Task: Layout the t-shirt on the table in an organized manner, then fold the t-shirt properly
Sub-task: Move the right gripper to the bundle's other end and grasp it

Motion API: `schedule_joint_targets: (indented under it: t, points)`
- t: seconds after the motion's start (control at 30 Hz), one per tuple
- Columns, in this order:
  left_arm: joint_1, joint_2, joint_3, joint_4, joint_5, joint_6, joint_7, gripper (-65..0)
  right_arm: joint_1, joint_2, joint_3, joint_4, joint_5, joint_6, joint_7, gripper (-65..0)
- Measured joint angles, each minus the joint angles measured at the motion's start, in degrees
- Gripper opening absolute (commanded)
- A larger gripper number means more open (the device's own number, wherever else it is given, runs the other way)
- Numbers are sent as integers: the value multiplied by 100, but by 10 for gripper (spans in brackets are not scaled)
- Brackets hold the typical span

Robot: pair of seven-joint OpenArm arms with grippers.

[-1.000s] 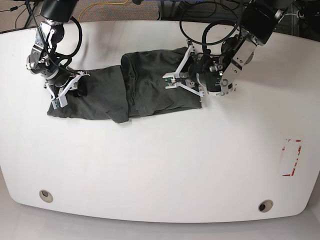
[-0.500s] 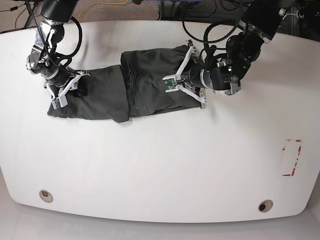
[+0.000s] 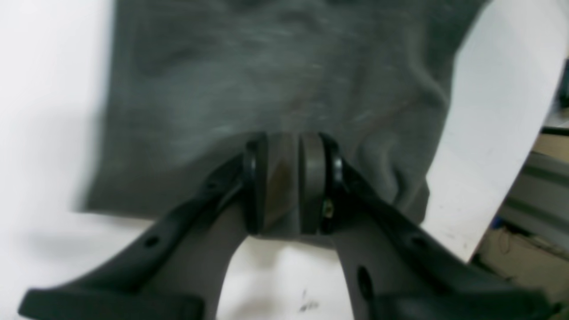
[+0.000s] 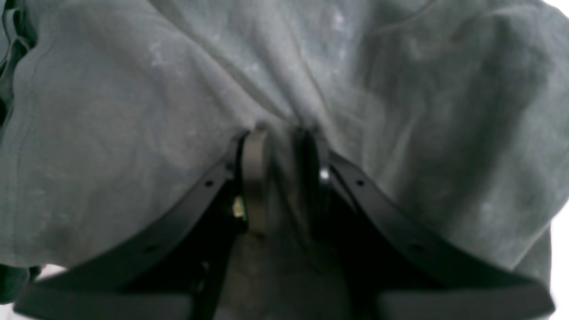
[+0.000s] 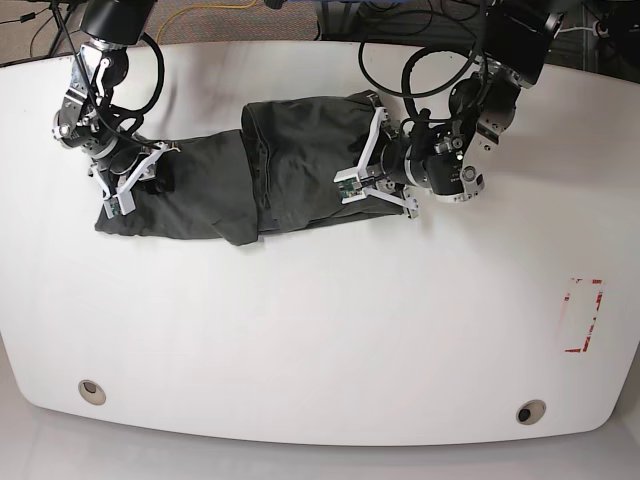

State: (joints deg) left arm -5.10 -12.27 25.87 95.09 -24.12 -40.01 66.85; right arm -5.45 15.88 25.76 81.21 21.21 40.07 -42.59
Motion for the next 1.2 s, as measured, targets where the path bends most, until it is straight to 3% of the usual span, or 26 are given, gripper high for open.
schedule_joint_targets:
  t: [0.2,0.3,0.43,1.0,1.2]
  points:
    - [-192,-146,-39,-1040,-337,-72,-868,-549,0,0,0,0,2,0,2,-520]
    - [-369,-120,-37,-1377,-448,-98,-979,-549,0,-2,0,0,-9,0,-7,-520]
    - [-501,-146,-42,-1486,-466,-101,-1021,-549,0,0,0,0,0,0,-2,-520]
    - [-927,-898,-22,-1539,-260,-66,-866,-549,68,-17,-15,4,-2,46,-103,-514]
    - [-953,-966,-42,-1534,-197,-52,-817,-549,111,-22,-26,68,-7,46,-146,-512]
